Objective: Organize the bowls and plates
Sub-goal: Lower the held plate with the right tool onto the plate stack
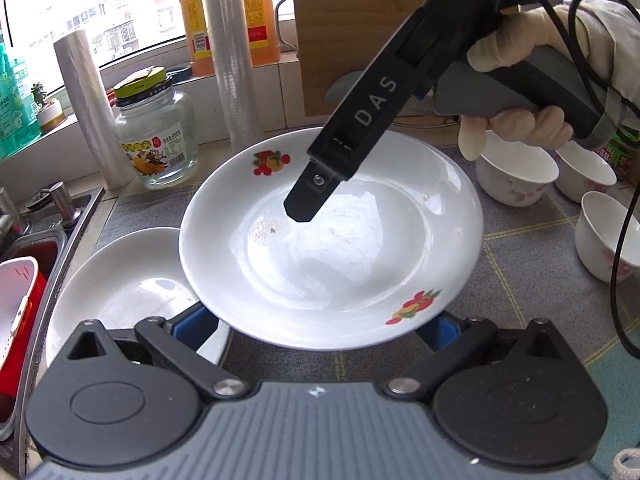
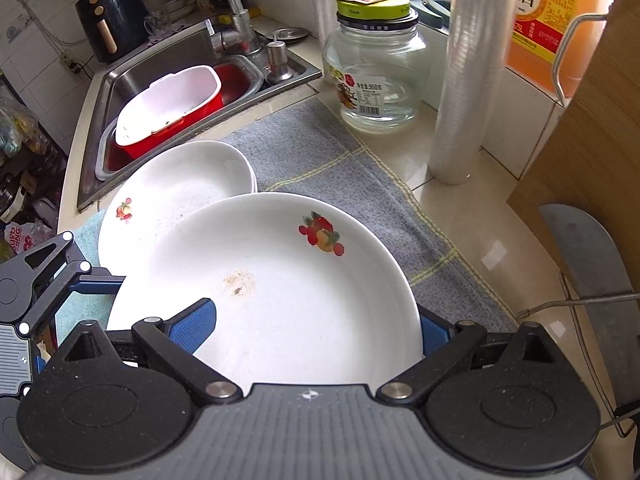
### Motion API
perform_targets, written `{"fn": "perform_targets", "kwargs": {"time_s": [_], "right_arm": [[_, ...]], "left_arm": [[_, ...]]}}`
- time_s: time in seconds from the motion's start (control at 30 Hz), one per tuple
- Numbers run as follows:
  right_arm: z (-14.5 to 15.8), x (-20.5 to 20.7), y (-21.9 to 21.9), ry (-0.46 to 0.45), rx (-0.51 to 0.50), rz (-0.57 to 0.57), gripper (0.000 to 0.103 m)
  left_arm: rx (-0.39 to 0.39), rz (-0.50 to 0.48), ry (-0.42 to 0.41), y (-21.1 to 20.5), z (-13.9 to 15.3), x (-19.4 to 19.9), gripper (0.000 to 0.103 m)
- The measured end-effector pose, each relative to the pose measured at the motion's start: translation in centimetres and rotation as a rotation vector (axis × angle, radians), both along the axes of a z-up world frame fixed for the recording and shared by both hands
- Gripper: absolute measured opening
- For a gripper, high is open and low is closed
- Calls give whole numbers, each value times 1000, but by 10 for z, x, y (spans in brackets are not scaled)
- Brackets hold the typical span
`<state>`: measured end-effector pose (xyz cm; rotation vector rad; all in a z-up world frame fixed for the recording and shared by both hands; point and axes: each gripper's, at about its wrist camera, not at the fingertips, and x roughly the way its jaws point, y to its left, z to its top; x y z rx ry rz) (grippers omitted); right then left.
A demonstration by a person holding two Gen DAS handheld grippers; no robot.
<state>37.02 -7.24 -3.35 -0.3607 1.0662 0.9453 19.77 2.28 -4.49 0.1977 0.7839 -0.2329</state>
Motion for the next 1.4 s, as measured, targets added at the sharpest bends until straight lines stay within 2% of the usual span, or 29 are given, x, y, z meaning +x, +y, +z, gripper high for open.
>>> {"fn": "perform_targets", "kwargs": {"time_s": [0.43, 0.8, 1.4], "right_arm": [[3, -15, 52, -2, 15, 85, 102], [2, -19, 102, -4, 21, 164, 102], [-23, -17, 150, 30, -7, 221, 102]], "left_arm": [[3, 94, -3, 38, 6, -22, 102], [3, 182, 0, 71, 8, -27, 102], [-8, 246, 41, 94, -1, -22, 102]]}}
